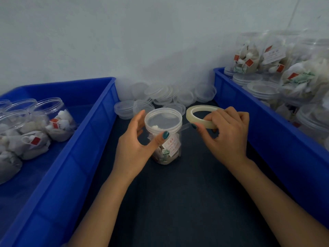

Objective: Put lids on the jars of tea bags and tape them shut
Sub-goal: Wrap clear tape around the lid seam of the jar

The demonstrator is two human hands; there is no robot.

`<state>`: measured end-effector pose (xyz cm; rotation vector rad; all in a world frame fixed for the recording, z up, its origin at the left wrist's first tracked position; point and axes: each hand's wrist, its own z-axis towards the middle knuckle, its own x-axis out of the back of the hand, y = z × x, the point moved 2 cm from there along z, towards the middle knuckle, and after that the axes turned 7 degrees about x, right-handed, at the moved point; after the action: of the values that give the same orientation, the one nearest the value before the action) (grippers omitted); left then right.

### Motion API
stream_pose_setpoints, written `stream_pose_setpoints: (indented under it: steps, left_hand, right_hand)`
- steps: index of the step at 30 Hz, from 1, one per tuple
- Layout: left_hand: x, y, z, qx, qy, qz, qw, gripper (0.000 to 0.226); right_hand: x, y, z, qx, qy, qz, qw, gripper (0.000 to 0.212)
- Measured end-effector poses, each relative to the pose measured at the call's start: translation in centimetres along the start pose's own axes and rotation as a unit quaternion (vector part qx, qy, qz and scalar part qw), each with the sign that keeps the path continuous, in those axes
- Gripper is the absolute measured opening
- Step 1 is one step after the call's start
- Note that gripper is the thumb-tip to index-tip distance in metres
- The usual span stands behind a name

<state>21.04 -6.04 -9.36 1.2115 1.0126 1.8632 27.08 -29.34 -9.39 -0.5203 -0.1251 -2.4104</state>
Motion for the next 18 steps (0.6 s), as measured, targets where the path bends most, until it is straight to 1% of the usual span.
stream_pose_setpoints:
  steps: [4,7,10,12,13,15,16,17,18]
  left_hand:
    - [0.6,-0.7,0.8,-0.021,-0.036,-0.043,0.998,0.076]
    - [1.0,-1.2,1.2,-0.011,-0.066,-0.094,0.993,0.055]
    - [1.4,-1.5,1.2,-0.002,-0.059,-0.108,0.992,0.043]
    - [1.6,-1.0,0.9,0.019,-0.033,-0.119,0.992,0.04]
    - [1.7,-0.5,0.9,0.023,-0.007,-0.104,0.994,0.041]
    - [1.5,1.6,0.9,-0.007,0.045,-0.008,0.999,0.049]
    - [1.1,2.9,0.9,-0.032,0.053,0.068,0.996,0.057]
    - [0.4,4.4,1.0,-0.053,0.045,0.159,0.985,0.068]
    - [-0.6,5.8,1.1,-0.065,0.028,0.255,0.964,0.08]
  right_hand:
    - [0.0,0.1,0.0,0.001,-0.004,0.005,1.0,0.037]
    - [-0.1,0.1,0.0,-0.005,-0.007,0.009,1.0,0.038]
    - [0.0,0.0,0.0,-0.007,-0.009,0.012,1.0,0.037]
    - [0.1,0.0,0.1,-0.007,-0.009,0.015,1.0,0.037]
    - [0.1,-0.1,0.1,-0.007,-0.008,0.017,1.0,0.037]
    - [0.2,-0.1,0.1,-0.009,-0.008,0.018,1.0,0.038]
    - [0.3,-0.2,0.2,-0.01,-0.009,0.02,1.0,0.038]
    - [0.3,-0.2,0.2,-0.01,-0.01,0.022,1.0,0.037]
    - [0.3,-0.2,0.2,-0.008,-0.009,0.022,1.0,0.036]
